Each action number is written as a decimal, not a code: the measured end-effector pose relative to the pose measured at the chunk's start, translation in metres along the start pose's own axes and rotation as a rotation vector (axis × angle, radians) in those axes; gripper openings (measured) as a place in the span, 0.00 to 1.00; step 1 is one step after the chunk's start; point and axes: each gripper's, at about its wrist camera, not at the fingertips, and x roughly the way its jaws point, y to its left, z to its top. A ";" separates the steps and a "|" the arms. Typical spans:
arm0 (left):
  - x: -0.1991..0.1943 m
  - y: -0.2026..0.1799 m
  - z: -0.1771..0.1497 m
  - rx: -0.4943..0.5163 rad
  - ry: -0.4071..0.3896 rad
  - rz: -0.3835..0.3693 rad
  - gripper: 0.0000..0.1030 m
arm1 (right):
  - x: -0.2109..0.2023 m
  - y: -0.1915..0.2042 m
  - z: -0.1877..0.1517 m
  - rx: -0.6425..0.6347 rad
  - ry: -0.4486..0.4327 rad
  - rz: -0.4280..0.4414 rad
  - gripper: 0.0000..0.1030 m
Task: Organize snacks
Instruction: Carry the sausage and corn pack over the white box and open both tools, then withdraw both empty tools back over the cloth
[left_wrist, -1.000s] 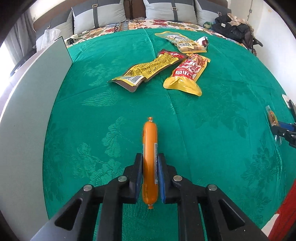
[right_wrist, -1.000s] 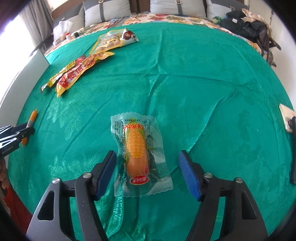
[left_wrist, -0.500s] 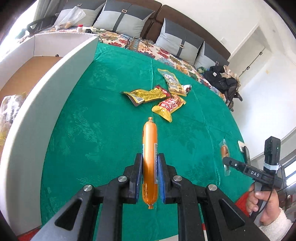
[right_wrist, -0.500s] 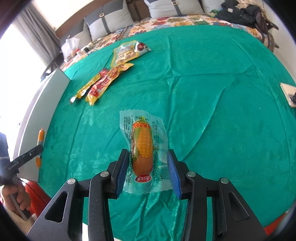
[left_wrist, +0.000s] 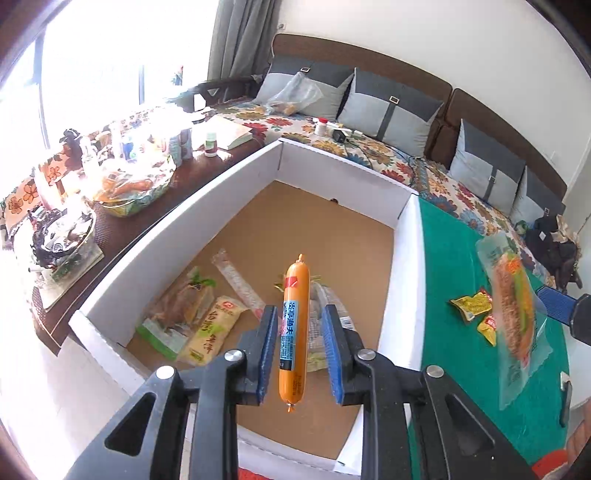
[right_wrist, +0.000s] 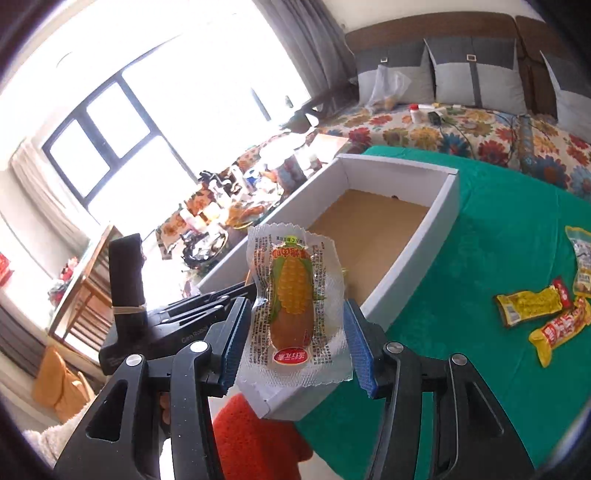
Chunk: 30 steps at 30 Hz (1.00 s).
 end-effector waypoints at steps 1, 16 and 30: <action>0.002 0.009 -0.004 -0.010 0.003 0.031 0.62 | 0.010 0.003 0.001 0.004 0.021 0.009 0.66; -0.013 -0.128 -0.058 0.135 -0.014 -0.272 0.88 | -0.093 -0.242 -0.176 0.043 0.133 -0.719 0.69; 0.115 -0.327 -0.156 0.535 0.200 -0.246 0.95 | -0.237 -0.347 -0.255 0.456 -0.164 -0.974 0.69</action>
